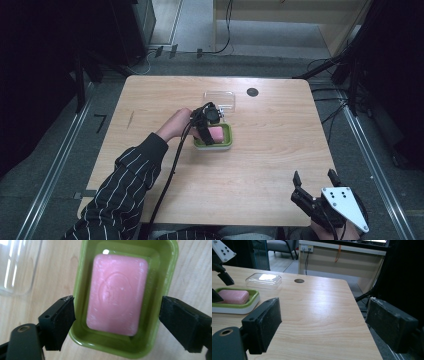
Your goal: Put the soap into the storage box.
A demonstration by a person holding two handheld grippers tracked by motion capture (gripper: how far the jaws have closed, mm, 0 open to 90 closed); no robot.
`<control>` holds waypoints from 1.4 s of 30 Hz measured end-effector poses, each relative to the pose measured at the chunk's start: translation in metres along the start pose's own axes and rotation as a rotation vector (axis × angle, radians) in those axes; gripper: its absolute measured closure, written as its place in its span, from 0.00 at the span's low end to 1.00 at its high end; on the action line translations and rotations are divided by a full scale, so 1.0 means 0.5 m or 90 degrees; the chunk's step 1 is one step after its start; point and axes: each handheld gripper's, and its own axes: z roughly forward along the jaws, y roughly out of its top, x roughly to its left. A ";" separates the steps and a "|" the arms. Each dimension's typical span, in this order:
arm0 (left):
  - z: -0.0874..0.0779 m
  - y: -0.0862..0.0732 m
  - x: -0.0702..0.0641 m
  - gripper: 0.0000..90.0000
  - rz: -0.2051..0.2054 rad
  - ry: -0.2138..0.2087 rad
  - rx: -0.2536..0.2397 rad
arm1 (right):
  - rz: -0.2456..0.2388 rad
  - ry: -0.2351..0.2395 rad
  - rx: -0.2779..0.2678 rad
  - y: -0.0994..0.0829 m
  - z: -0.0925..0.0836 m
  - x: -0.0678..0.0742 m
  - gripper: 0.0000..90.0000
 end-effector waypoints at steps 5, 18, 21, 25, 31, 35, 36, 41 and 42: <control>-0.017 0.000 -0.014 0.12 -0.016 0.004 0.015 | 0.000 0.000 0.000 0.000 0.000 0.000 0.14; -0.039 -0.031 -0.058 0.06 -0.046 -0.001 0.057 | 0.004 -0.001 -0.001 0.000 -0.001 -0.001 0.14; -0.047 -0.041 -0.069 0.06 -0.044 0.000 0.059 | 0.001 0.001 -0.003 0.000 0.000 -0.001 0.14; -0.056 -0.054 -0.082 0.06 -0.041 0.004 0.064 | 0.001 0.001 -0.003 0.000 0.001 -0.001 0.14; -0.066 -0.077 -0.102 0.06 -0.054 0.005 0.063 | 0.002 0.003 -0.003 0.000 0.000 0.000 0.14; -0.065 -0.096 -0.119 0.06 -0.059 0.005 0.068 | 0.002 0.003 -0.003 0.000 0.000 0.000 0.14; -0.064 -0.102 -0.123 0.06 -0.062 0.006 0.072 | 0.002 0.003 -0.003 0.000 0.001 0.000 0.14; -0.060 -0.122 -0.139 0.06 -0.073 0.006 0.080 | 0.002 0.004 -0.003 0.001 0.001 0.000 0.14; -0.059 -0.126 -0.143 0.06 -0.072 0.004 0.082 | 0.002 0.004 -0.002 0.001 0.001 0.000 0.14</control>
